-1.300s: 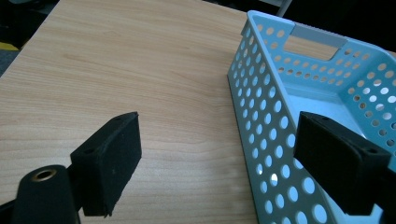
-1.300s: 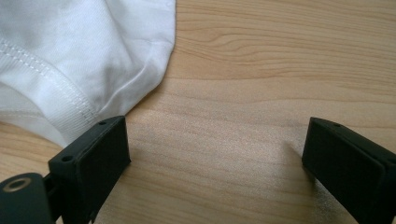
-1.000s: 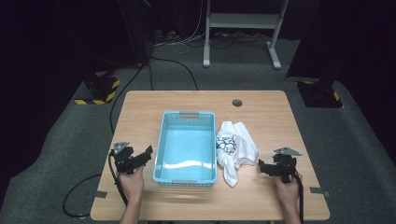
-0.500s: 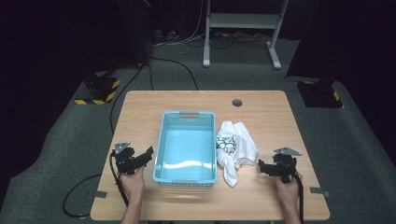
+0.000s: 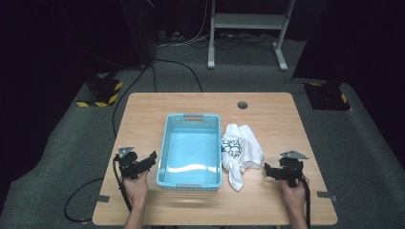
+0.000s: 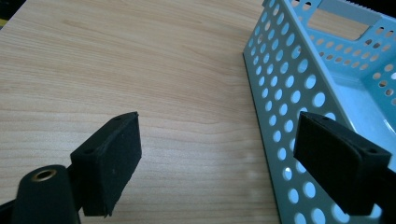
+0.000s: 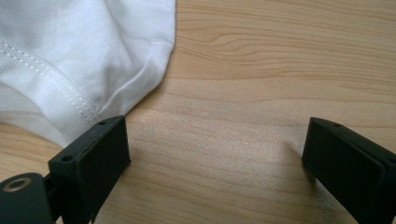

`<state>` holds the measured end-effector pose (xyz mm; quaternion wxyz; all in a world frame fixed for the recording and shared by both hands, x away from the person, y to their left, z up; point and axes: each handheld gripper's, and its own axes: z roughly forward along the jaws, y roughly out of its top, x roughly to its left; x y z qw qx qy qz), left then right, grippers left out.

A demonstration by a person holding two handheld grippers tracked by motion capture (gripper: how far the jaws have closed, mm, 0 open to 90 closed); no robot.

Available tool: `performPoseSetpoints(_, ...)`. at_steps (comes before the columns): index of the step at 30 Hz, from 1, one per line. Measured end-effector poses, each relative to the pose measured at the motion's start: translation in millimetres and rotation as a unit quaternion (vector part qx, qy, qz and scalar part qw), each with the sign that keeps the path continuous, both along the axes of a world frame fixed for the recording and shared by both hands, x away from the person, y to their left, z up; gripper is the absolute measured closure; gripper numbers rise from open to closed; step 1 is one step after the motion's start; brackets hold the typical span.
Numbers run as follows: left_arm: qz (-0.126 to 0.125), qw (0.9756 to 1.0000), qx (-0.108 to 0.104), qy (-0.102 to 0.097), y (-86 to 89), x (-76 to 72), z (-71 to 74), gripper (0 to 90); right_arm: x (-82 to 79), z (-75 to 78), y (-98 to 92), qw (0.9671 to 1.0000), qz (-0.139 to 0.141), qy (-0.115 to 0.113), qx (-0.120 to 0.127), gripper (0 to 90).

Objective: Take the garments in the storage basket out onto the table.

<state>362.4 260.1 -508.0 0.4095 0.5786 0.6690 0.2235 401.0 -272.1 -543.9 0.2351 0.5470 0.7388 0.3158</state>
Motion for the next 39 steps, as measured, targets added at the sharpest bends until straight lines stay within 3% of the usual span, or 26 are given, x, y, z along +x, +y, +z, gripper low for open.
performPoseSetpoints(31, 0.005, 0.9993, 0.012, 0.034, 0.2, 7.5, -14.8, 15.3, 0.0, 0.0, 0.0, 1.0, 0.0, 0.0, 0.0, 7.0)
performPoseSetpoints(39, 0.01, 0.9986, 0.025, 0.046, 0.7, 9.9, -20.1, 15.3, 0.0, 0.0, 0.0, 1.0, 0.0, 0.0, 0.0, 7.0)
